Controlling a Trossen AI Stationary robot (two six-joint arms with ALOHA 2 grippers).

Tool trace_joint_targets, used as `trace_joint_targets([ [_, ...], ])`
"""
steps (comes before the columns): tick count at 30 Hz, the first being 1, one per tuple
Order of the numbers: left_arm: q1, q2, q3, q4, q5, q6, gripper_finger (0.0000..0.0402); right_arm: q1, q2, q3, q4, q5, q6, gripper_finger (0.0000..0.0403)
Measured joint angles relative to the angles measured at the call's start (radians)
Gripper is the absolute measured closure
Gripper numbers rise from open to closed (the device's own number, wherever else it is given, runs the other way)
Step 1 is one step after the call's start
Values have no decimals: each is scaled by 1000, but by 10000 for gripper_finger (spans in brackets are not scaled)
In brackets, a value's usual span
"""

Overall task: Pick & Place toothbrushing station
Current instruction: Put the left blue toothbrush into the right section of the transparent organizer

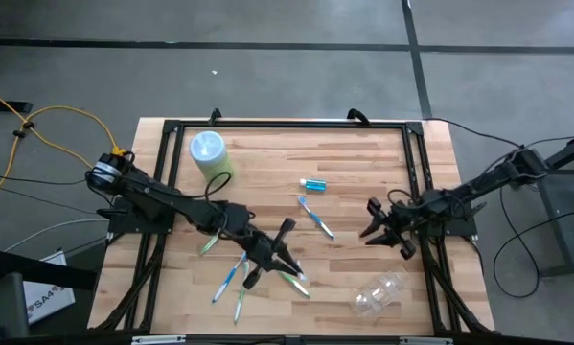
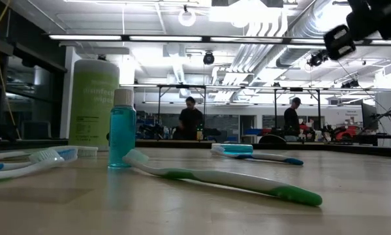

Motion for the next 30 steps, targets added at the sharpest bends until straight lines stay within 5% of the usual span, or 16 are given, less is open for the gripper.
trace_joint_targets([
  [16,43,4,0,42,179,4,399,-1,519,413,41,-22,-252,305],
  [30,41,4,0,50,264,4,399,-26,688,612,52,-160,-357,305],
])
